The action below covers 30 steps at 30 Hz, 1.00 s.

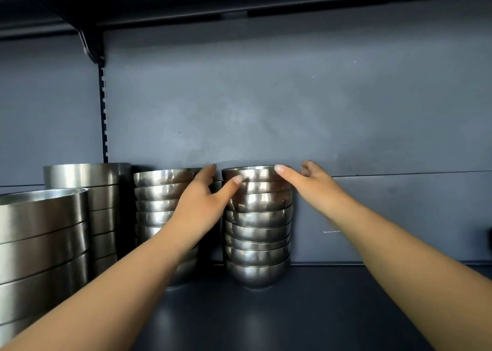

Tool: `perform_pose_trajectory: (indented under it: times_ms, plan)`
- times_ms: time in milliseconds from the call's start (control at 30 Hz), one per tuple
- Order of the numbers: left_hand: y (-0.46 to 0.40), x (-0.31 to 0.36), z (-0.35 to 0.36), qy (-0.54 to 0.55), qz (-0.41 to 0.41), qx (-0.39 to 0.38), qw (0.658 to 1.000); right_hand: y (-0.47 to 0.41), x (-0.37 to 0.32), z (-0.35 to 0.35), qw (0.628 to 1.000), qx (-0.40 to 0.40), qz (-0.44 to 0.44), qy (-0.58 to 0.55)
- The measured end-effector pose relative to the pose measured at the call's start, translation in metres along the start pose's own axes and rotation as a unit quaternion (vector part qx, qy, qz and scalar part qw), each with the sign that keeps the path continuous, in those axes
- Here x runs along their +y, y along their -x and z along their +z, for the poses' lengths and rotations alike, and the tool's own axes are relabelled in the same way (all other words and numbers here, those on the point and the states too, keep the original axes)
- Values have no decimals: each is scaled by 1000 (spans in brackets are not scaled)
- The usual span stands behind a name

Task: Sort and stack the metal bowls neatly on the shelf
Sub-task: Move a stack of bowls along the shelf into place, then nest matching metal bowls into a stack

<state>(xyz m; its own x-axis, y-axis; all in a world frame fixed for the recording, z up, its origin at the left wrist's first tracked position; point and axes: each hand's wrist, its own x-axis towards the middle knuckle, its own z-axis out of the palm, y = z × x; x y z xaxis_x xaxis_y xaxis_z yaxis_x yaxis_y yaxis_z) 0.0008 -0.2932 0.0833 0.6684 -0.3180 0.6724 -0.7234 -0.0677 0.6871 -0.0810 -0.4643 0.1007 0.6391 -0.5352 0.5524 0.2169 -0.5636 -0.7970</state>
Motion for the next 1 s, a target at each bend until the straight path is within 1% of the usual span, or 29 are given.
perform_pose_trajectory:
  times_ms: [67,133,200,267,367,433,533,667,800,900,1000]
  plan:
    - [15,4,-6,-69,32,26,997,8,1,-14,998,26,-11,61]
    - [35,8,-7,-133,101,14,986,26,5,-26,992,28,-10,124]
    - [52,13,-3,-167,154,-25,973,47,7,-36,976,11,-12,217]
    - [66,22,11,-183,188,-77,962,71,12,-51,955,9,4,298]
    - [86,37,46,-213,213,-168,939,112,25,-82,936,9,43,349]
    - [108,46,71,-218,210,-215,929,145,36,-105,921,10,81,382]
    - [135,62,105,-197,187,-263,926,180,46,-149,905,32,121,406]
    - [156,88,149,-206,191,-351,893,215,59,-205,888,53,187,416]
    - [159,111,198,-192,179,-390,882,235,73,-261,872,72,242,420]
    - [161,129,243,-181,176,-410,876,237,85,-309,864,85,256,425]
    - [163,145,296,-179,156,-413,879,233,109,-355,872,82,261,405]
